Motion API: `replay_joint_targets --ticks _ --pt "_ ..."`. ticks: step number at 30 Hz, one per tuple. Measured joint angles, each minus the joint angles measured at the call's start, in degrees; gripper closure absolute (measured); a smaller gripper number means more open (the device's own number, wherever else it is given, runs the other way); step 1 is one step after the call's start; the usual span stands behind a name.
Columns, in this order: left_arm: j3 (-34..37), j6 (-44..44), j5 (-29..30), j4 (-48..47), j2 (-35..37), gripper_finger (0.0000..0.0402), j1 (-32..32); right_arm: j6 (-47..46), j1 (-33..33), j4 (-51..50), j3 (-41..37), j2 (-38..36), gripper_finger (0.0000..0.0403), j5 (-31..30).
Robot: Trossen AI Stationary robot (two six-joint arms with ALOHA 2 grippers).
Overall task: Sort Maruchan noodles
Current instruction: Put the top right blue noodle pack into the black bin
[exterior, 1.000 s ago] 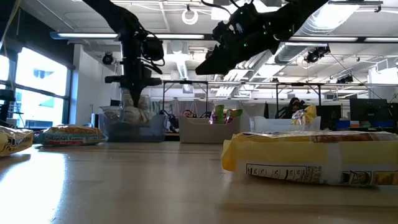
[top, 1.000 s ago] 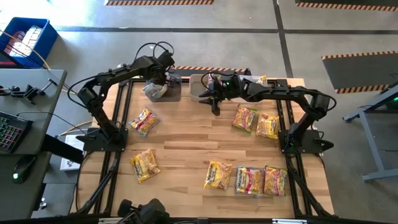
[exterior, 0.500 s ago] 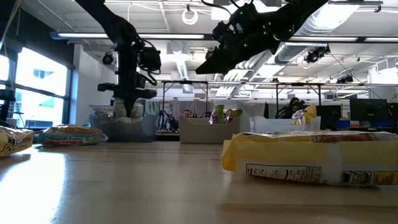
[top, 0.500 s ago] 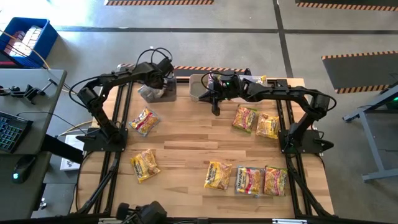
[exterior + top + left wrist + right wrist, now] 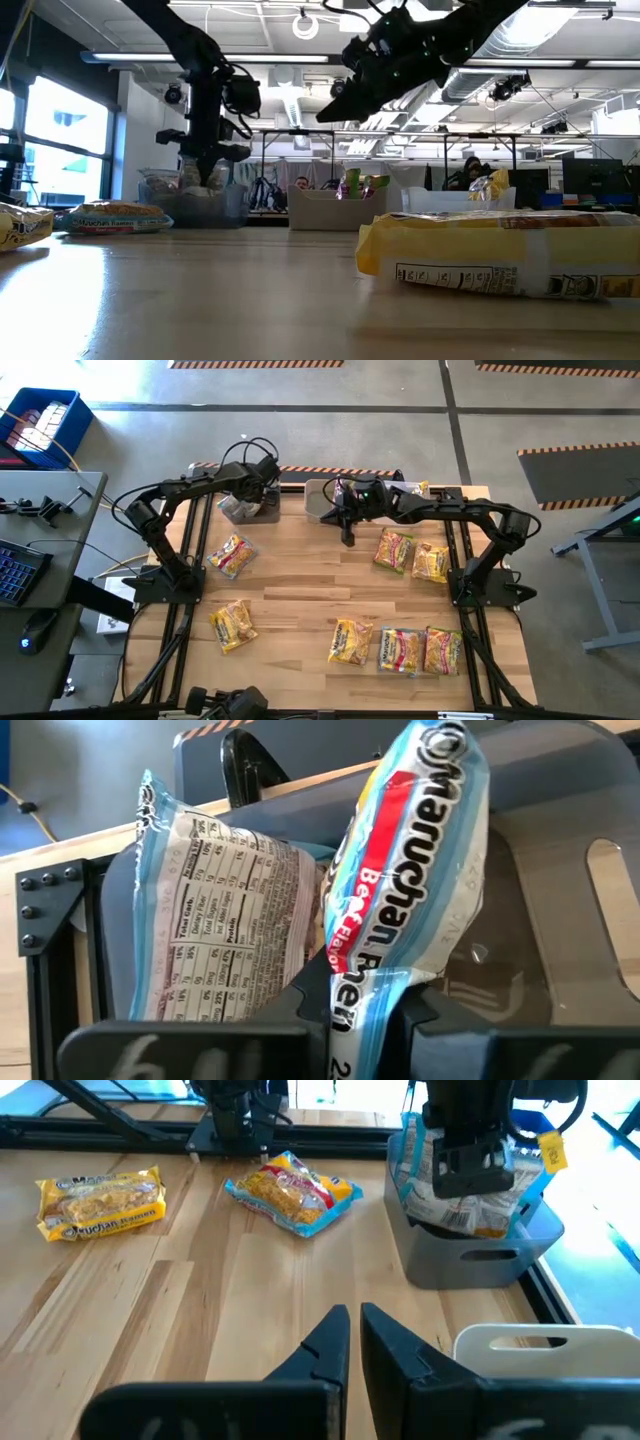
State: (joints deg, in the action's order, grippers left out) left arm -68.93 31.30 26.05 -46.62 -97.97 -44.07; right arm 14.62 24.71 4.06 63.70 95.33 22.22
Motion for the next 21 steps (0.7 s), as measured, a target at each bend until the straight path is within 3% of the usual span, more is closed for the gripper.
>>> replay_joint_targets --ticks 10,21 --pt "0.0 -3.4 0.6 -0.1 0.0 0.0311 0.9 0.0 0.0 -1.3 0.0 0.0 0.0391 0.0" --pt "0.0 -5.1 9.1 -5.8 0.1 0.0265 1.0 0.0 0.0 -1.9 0.0 0.0 0.0391 0.0"
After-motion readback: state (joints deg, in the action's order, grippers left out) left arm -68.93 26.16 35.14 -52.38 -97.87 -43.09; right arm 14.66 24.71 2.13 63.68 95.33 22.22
